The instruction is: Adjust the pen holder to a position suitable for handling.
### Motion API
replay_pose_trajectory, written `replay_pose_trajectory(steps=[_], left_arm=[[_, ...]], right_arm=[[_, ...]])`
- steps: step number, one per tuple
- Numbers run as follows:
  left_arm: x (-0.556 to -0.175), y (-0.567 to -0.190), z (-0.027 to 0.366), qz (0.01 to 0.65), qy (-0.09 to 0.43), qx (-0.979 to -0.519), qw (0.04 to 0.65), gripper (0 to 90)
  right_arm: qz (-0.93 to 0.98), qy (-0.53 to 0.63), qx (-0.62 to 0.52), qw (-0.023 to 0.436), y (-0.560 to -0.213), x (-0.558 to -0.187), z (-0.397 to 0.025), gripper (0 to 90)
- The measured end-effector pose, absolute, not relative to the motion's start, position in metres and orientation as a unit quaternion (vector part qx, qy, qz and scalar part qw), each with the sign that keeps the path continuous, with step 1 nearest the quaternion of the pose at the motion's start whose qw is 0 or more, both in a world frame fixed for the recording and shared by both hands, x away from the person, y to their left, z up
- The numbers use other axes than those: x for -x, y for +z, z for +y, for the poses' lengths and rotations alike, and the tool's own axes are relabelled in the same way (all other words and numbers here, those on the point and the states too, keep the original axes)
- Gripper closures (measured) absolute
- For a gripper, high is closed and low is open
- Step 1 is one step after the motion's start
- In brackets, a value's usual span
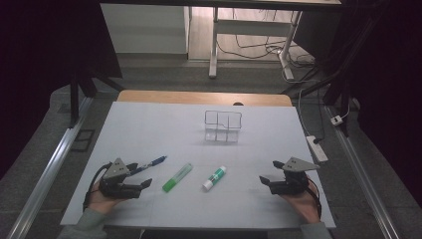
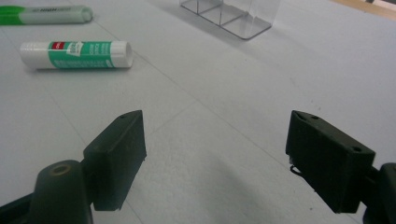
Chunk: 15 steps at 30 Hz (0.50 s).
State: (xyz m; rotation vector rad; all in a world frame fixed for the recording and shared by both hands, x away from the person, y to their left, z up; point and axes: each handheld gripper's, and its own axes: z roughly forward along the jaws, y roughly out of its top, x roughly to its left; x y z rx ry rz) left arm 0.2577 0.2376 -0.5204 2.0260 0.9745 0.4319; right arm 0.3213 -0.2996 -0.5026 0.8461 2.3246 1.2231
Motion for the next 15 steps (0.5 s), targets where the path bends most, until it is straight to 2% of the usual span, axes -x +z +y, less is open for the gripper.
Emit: replay_pose_trajectory(steps=[15], left_arm=[[-0.2595,-0.5207,0.2402,0.391,0.175,-0.802,0.416,18.8]], right_arm=[[0.832,0.428,-0.304,0.181,-0.5041,-0.3222,-0.2951,20.1]])
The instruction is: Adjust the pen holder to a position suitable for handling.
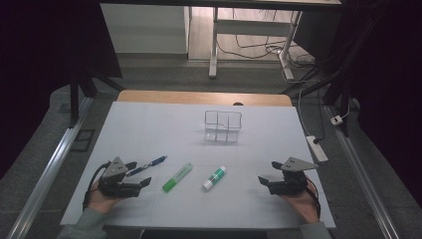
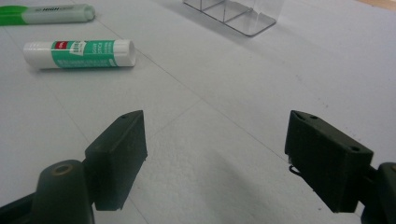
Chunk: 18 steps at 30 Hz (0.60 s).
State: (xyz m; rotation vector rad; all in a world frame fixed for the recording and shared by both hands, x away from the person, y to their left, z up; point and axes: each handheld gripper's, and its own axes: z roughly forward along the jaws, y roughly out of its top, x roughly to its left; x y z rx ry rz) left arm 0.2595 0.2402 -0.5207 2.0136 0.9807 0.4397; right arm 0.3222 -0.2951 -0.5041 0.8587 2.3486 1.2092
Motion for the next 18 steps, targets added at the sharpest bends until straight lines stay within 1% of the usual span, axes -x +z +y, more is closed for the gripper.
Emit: replay_pose_trajectory(steps=[8,18], left_arm=[[-0.257,-0.519,0.24,0.392,0.182,-0.801,0.415,18.9],[-0.259,-0.519,0.239,0.392,0.183,-0.802,0.412,18.9]], right_arm=[[0.836,0.418,-0.304,0.186,-0.503,-0.323,-0.291,20.7],[0.839,0.408,-0.315,0.176,-0.504,-0.331,-0.283,23.7]])
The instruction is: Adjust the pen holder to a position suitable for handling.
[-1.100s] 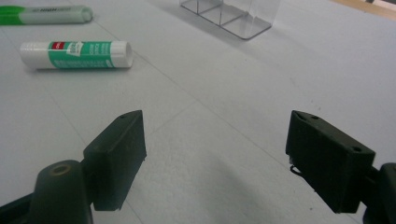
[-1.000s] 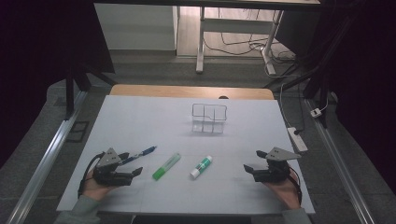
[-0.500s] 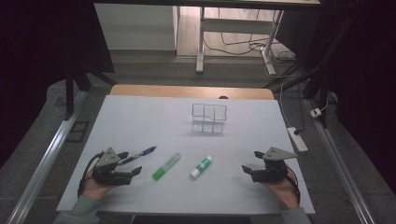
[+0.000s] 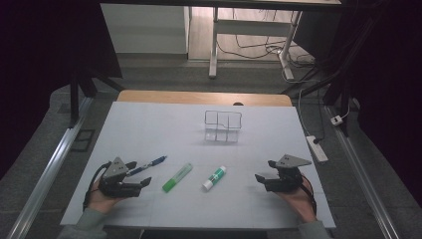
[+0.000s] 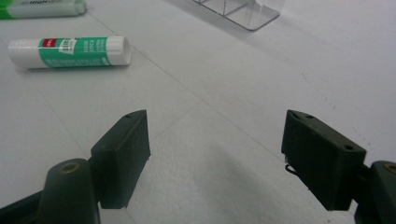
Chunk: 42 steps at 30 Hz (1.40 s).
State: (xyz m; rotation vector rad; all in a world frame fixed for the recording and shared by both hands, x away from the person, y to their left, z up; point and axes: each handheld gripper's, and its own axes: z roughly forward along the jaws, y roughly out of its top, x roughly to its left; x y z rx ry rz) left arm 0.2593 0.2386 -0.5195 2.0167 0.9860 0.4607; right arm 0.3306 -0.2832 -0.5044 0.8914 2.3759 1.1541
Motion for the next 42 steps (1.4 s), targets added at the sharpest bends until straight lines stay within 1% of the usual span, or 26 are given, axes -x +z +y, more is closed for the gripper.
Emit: replay_pose_trajectory(steps=[19,31,34,42], left_arm=[[-0.261,-0.521,0.237,0.392,0.185,-0.805,0.405,18.9],[-0.262,-0.522,0.236,0.395,0.182,-0.806,0.402,18.8],[-0.262,-0.522,0.237,0.396,0.182,-0.806,0.402,18.9],[-0.263,-0.523,0.237,0.398,0.183,-0.807,0.397,18.9]], right_arm=[[0.828,0.402,-0.345,0.185,-0.495,-0.356,-0.263,28.6],[0.826,0.393,-0.357,0.186,-0.496,-0.366,-0.261,31.4],[0.824,0.393,-0.365,0.184,-0.495,-0.374,-0.26,33.7],[0.821,0.389,-0.374,0.188,-0.495,-0.387,-0.258,35.7]])
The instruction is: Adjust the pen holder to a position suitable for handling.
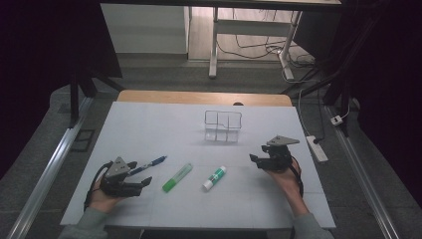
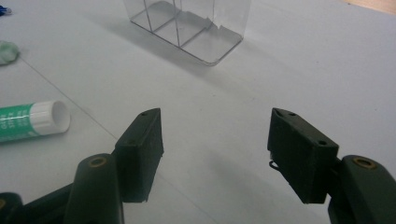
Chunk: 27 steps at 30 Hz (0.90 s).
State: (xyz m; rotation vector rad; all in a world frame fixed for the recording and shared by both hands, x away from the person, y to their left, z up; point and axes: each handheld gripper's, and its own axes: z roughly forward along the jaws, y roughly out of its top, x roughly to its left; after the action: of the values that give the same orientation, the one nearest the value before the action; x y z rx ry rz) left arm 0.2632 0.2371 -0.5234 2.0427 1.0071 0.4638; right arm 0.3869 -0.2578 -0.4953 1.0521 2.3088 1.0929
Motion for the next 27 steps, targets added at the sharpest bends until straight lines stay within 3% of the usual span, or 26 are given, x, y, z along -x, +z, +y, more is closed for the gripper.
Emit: replay_pose_trajectory(steps=[8,18,23,27], left_arm=[[-0.263,-0.524,0.235,0.397,0.185,-0.809,0.392,18.8],[-0.263,-0.525,0.234,0.396,0.189,-0.811,0.387,18.8],[-0.263,-0.525,0.234,0.395,0.189,-0.812,0.386,18.8],[-0.263,-0.526,0.234,0.396,0.187,-0.811,0.387,18.8]], right_arm=[[0.825,0.386,-0.368,0.187,-0.493,-0.4,-0.249,46.6],[0.831,0.365,-0.374,0.193,-0.495,-0.416,-0.234,77.8],[0.836,0.359,-0.37,0.189,-0.496,-0.421,-0.231,88.6],[0.836,0.359,-0.37,0.19,-0.496,-0.426,-0.229,89.2]])
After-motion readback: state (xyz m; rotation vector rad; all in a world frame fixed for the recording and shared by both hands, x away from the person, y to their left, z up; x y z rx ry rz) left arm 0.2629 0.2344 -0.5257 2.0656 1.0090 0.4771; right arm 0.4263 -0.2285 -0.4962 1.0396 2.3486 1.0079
